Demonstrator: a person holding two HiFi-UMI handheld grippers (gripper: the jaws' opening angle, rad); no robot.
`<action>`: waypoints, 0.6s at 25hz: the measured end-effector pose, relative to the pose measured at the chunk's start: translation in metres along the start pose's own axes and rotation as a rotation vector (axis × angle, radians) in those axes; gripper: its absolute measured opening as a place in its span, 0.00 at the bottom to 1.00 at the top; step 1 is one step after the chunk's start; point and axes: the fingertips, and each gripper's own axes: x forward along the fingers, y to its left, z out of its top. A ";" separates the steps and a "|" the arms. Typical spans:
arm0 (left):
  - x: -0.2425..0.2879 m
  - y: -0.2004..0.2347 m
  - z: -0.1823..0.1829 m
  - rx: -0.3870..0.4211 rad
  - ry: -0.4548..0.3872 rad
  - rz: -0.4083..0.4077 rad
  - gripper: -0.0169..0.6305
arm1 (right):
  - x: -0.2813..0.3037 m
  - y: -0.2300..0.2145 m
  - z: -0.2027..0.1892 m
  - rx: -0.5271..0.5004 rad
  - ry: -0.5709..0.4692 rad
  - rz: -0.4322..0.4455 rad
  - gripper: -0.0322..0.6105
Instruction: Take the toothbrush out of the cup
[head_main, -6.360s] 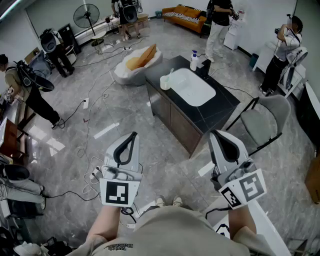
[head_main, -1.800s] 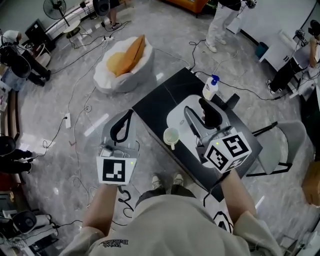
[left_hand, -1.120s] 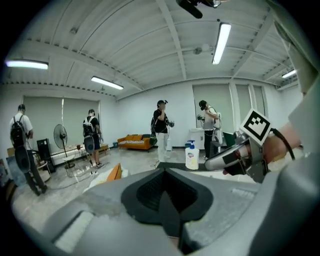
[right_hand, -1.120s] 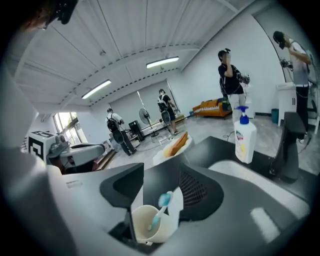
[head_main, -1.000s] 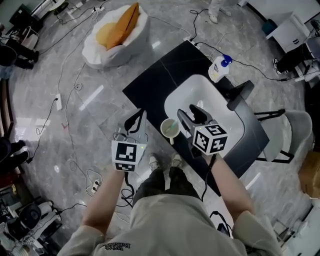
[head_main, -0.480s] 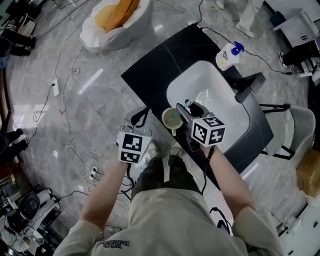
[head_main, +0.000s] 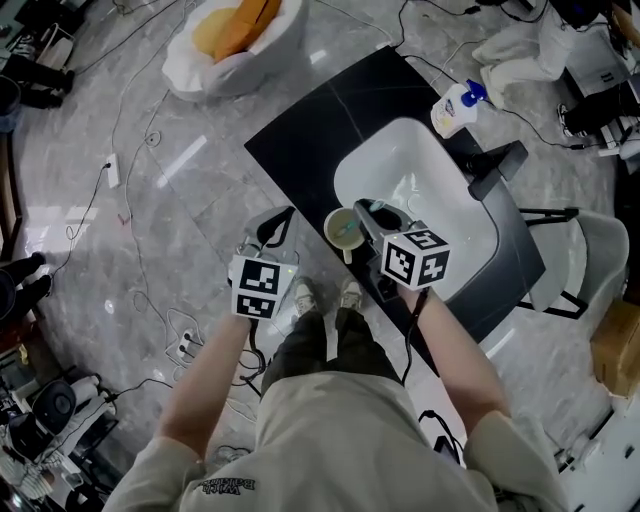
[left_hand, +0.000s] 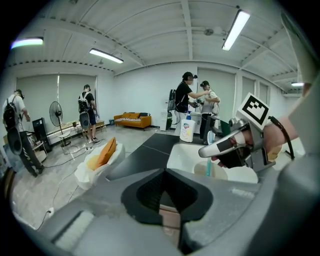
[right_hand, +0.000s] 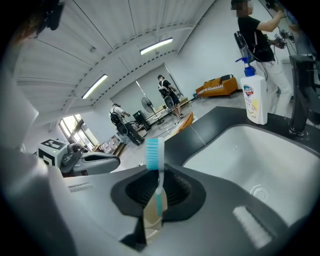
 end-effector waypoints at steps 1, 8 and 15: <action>-0.004 0.001 0.003 0.004 -0.007 0.006 0.03 | -0.002 0.002 0.002 -0.004 -0.002 0.002 0.09; -0.037 0.013 0.042 0.028 -0.087 0.053 0.03 | -0.026 0.035 0.037 -0.062 -0.071 0.042 0.08; -0.086 0.020 0.108 0.082 -0.213 0.104 0.03 | -0.080 0.097 0.108 -0.180 -0.218 0.108 0.08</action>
